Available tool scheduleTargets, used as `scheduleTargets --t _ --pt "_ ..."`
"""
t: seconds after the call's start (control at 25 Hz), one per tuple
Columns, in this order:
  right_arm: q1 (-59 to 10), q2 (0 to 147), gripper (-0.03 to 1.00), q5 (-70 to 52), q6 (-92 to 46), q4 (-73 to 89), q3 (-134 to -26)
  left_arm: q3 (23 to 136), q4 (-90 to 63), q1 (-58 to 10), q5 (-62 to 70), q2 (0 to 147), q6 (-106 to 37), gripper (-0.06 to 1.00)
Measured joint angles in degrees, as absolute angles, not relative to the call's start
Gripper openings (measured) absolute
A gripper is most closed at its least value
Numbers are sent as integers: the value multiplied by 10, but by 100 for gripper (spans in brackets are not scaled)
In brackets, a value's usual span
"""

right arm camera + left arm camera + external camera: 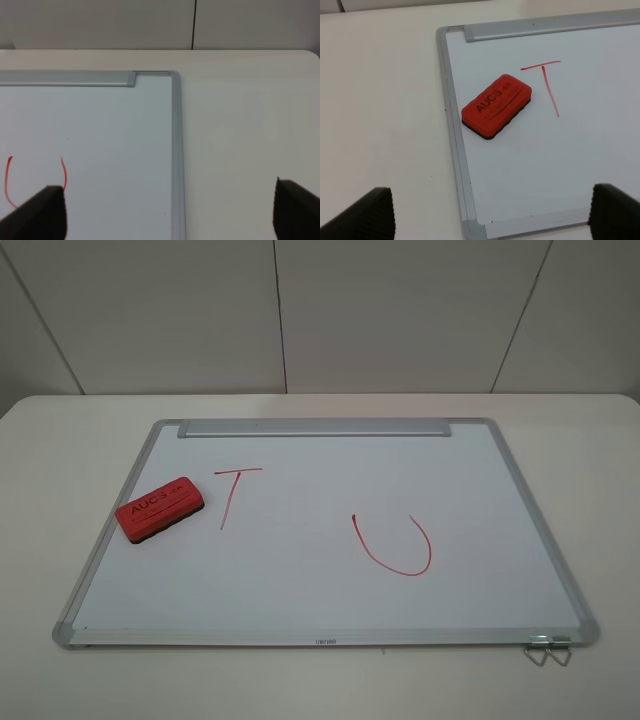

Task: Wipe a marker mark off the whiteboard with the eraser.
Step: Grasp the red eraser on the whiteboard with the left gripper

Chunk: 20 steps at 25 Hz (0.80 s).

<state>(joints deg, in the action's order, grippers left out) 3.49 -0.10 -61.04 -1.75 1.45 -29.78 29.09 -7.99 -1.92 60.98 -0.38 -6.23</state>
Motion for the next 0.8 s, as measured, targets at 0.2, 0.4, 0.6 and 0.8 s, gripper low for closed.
scheduleTargets --t 0.2,0.4,0.6,0.8 --pt "35 -1 71 -610 -17 15 -298 291 -80 -19 610 -4 -62 77" --pt "35 -1 71 -610 -17 15 -298 291 -80 -19 610 -4 -62 77" --pt "35 -1 71 -610 -17 15 -298 291 -80 -19 610 -4 -62 77" --pt "35 -1 71 -610 -17 15 -298 291 -80 -19 610 -4 -62 77"
